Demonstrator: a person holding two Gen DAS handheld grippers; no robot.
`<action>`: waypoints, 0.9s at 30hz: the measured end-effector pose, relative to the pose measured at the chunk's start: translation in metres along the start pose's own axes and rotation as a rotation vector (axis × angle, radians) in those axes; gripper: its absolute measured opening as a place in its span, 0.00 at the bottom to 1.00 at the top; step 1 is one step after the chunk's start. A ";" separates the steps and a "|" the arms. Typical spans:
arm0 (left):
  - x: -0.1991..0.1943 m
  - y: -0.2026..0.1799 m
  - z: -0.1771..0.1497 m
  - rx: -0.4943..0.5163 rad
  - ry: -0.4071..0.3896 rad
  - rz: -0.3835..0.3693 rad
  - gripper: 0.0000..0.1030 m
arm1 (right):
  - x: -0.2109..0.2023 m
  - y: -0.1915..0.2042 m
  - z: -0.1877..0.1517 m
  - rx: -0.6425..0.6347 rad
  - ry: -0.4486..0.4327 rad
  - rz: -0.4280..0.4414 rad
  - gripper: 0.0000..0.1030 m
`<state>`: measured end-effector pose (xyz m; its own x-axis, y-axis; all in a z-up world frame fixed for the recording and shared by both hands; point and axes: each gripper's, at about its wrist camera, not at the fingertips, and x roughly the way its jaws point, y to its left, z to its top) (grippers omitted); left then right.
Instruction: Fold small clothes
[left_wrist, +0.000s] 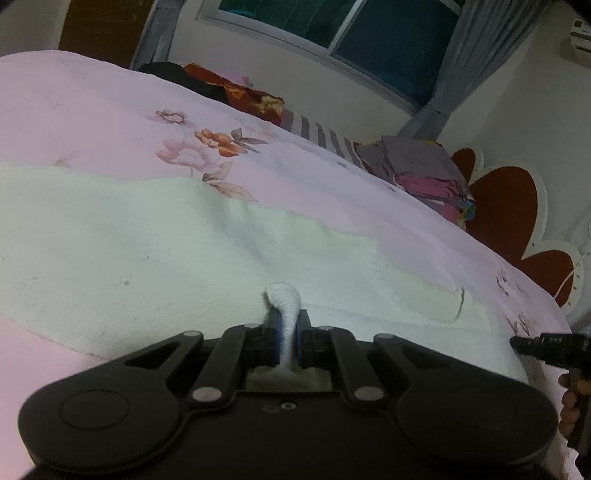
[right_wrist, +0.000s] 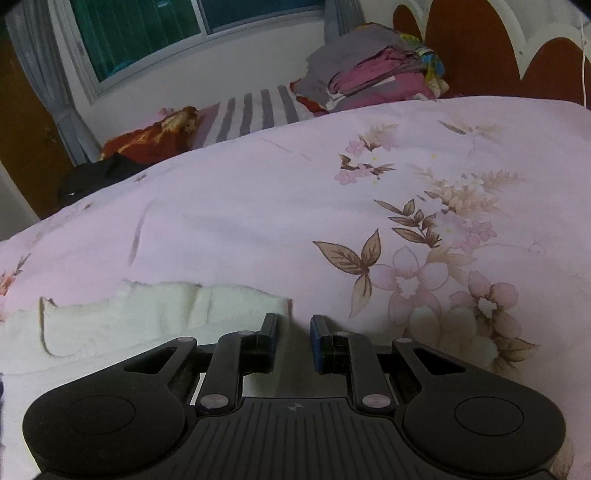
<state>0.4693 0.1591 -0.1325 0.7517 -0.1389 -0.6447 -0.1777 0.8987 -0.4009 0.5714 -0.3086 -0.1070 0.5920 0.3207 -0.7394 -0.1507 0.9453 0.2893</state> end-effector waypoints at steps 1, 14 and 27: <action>-0.001 0.001 0.002 0.000 0.005 0.003 0.12 | -0.006 -0.001 -0.001 0.007 -0.020 0.008 0.17; 0.010 -0.096 -0.003 0.297 0.016 0.002 0.35 | -0.012 0.084 -0.029 -0.296 0.057 0.293 0.17; 0.008 -0.053 -0.005 0.347 0.039 0.098 0.33 | 0.019 0.024 0.013 -0.129 0.045 0.076 0.16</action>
<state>0.4814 0.1083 -0.1191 0.7161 -0.0545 -0.6958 -0.0165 0.9953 -0.0950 0.5888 -0.2804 -0.1061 0.5395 0.3916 -0.7454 -0.2959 0.9170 0.2676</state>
